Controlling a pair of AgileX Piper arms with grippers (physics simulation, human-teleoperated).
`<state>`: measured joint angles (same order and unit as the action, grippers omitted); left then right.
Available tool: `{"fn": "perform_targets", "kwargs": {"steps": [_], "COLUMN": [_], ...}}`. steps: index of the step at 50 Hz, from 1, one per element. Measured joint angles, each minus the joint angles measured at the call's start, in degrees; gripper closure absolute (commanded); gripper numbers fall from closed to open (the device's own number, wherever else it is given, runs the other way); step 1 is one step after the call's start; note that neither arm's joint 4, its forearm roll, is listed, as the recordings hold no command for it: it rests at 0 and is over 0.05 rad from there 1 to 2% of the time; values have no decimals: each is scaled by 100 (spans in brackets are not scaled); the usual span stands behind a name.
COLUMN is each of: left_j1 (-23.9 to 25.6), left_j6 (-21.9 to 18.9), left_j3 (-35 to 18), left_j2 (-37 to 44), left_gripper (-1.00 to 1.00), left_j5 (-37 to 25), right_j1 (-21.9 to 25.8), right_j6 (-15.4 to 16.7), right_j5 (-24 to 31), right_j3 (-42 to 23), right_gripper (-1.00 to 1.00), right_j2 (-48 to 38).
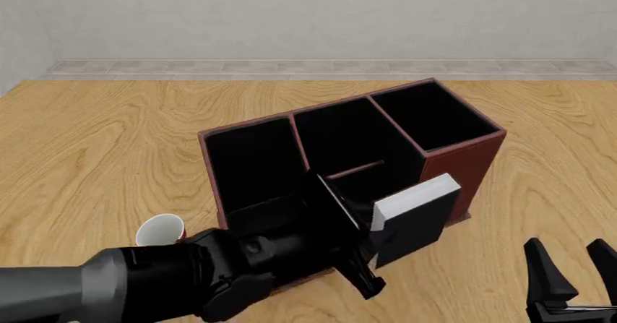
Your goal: Pick up the book and place it in the back compartment of the caddy.
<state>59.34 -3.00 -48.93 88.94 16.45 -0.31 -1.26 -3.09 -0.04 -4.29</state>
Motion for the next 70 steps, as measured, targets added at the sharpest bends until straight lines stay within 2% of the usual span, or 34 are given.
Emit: {"fn": "perform_targets", "kwargs": {"steps": [24, 50, 63, 70], "left_j1": [-42, -117, -168, -200], "left_j6": [74, -48, -145, -209], "left_j3": [-122, -482, -829, -817], "left_j2": [-505, -886, -977, -1044], "left_gripper": [100, 100, 100, 100], "left_j5": [-507, -1149, -1563, -1676], "right_j1": [-1, -2, -2, -2], "right_j6": [0, 1, 2, 3], "right_j5": [9, 0, 45, 75], "right_j3": [0, 0, 0, 0], "right_gripper": [-100, -100, -100, -100], "right_j2": [8, 1, 46, 75]}}
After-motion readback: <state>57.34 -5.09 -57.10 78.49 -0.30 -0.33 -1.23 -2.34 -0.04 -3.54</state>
